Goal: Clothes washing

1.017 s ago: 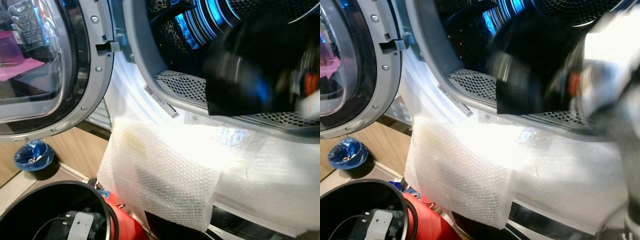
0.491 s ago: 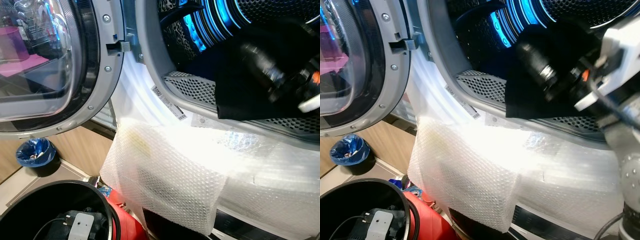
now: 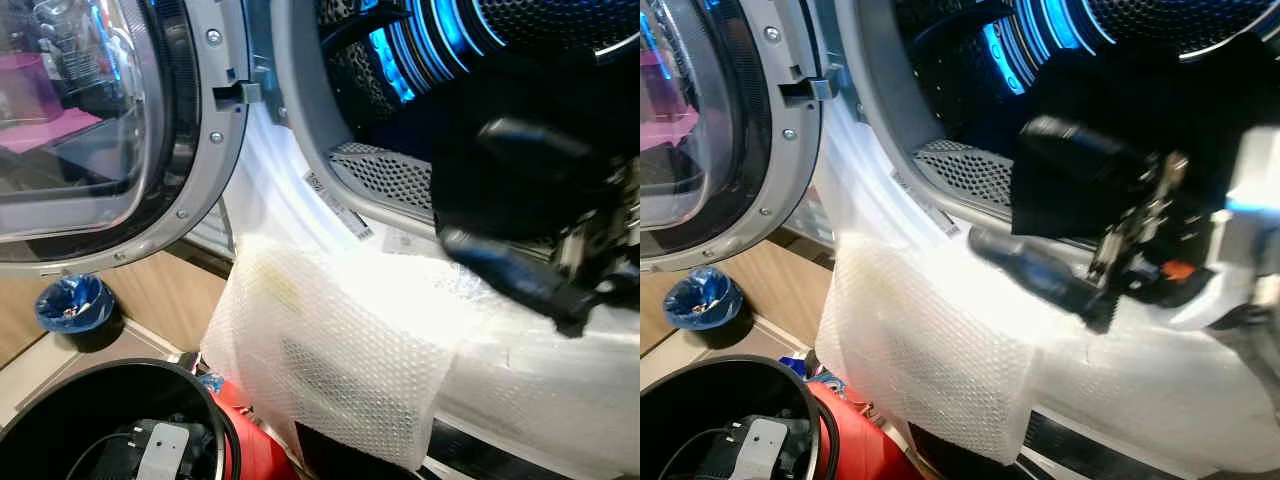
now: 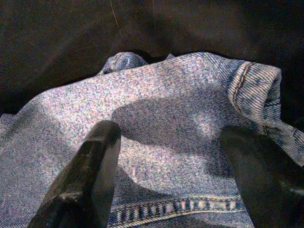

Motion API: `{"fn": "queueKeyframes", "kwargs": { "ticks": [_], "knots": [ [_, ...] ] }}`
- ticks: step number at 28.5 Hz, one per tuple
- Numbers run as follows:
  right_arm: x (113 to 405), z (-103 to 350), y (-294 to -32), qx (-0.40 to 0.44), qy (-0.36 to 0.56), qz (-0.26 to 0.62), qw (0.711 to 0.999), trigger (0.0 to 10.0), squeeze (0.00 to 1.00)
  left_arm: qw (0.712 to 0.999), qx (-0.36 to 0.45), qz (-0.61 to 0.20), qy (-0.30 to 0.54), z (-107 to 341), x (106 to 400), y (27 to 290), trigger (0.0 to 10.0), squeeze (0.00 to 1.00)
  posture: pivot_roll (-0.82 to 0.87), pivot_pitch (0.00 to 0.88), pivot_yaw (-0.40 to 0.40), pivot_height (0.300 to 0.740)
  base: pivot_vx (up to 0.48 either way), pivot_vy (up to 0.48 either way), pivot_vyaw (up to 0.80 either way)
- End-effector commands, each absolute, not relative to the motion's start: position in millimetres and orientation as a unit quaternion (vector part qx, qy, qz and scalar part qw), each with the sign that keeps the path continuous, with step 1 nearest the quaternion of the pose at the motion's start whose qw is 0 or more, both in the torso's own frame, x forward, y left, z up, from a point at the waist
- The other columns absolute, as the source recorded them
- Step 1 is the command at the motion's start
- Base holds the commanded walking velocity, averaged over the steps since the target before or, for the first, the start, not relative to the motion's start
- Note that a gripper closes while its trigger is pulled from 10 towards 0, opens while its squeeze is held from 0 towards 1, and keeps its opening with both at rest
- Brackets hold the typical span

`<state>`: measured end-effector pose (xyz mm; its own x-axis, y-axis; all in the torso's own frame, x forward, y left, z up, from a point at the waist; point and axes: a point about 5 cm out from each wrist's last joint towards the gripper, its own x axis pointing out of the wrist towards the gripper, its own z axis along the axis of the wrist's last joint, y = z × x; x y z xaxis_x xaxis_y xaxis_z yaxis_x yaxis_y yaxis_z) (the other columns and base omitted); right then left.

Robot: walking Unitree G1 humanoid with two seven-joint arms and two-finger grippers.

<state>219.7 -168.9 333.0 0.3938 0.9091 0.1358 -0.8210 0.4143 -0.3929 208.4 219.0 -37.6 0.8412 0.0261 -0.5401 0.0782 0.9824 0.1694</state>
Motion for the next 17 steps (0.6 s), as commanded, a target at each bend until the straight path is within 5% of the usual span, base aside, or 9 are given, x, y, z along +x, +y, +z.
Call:
{"fn": "queueKeyframes", "kwargs": {
  "ticks": [1,17],
  "knots": [
    [225,332,-171,-0.146,-0.147,0.509,0.836,10.0,0.00,0.950,0.094,-0.018,0.298,-44,201,218,10.0,0.00,-0.09,0.074,0.008,0.740,0.000,0.000,0.00],
    [245,317,-187,-0.247,0.002,0.437,0.865,10.0,0.00,0.949,0.089,-0.015,0.301,-46,199,217,10.0,0.00,-0.10,0.076,-0.004,0.740,0.000,0.000,0.00]
  ]
}}
